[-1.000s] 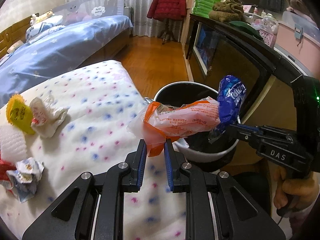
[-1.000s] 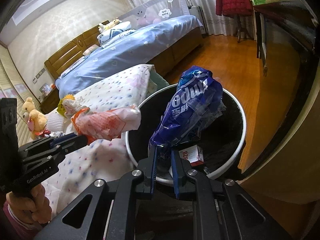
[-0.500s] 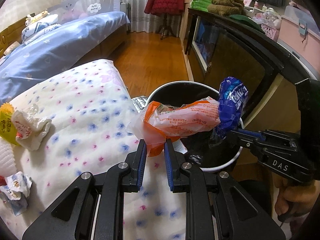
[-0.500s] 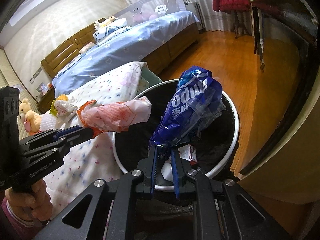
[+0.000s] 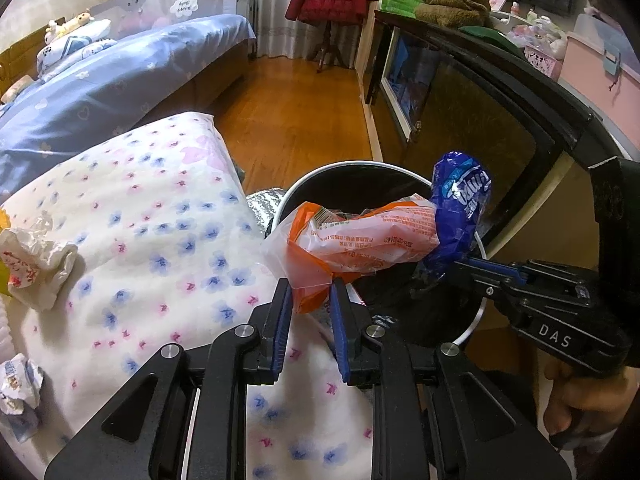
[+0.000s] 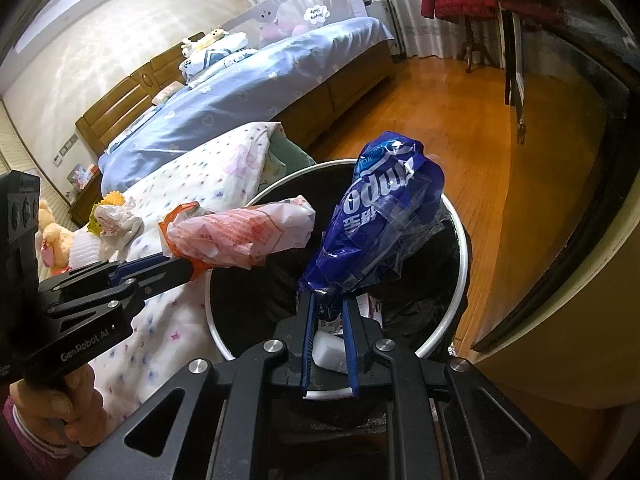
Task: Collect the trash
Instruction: 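Carry both items over the bin and open both tools to drop them, then move both open tools back toward the remaining trash on the bed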
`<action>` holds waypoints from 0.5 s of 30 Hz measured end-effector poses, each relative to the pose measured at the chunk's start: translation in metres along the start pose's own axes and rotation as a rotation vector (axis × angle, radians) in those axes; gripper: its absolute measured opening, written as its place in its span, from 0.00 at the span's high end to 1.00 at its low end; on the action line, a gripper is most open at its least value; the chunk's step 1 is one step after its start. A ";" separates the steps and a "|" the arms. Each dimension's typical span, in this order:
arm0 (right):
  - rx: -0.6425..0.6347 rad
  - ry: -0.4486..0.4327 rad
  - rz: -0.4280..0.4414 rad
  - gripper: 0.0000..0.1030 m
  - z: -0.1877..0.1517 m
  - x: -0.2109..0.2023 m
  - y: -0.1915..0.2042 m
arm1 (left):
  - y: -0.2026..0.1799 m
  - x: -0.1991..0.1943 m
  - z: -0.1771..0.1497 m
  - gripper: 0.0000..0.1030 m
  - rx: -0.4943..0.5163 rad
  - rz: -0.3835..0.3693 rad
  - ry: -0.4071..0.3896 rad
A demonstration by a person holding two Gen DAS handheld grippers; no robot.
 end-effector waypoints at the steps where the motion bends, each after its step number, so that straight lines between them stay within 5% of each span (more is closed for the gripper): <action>1: -0.004 0.003 -0.001 0.87 0.000 0.001 0.001 | 0.000 0.000 0.001 0.82 -0.001 -0.005 0.001; 5: -0.012 0.009 -0.014 0.79 0.001 0.002 0.003 | 0.000 -0.001 0.001 0.67 -0.003 -0.011 -0.002; 8: -0.004 0.003 -0.023 0.61 0.002 -0.001 0.002 | 0.002 -0.007 -0.001 0.51 -0.012 -0.005 -0.016; 10: 0.005 -0.008 -0.023 0.49 0.002 -0.003 0.001 | 0.005 -0.013 -0.003 0.49 -0.020 -0.007 -0.029; 15: 0.010 -0.035 -0.008 0.40 -0.001 -0.013 0.006 | 0.023 -0.033 -0.021 0.45 -0.063 -0.001 -0.051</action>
Point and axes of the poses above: each gripper's, at about its wrist camera, not at the fingertips, and x roughly the way its jaws point, y to its left, z to its top, the point moved 2 cm from there along x, roughly the way its jaws point, and after that the axes turned 1 degree about -z, right-handed, at the moved point
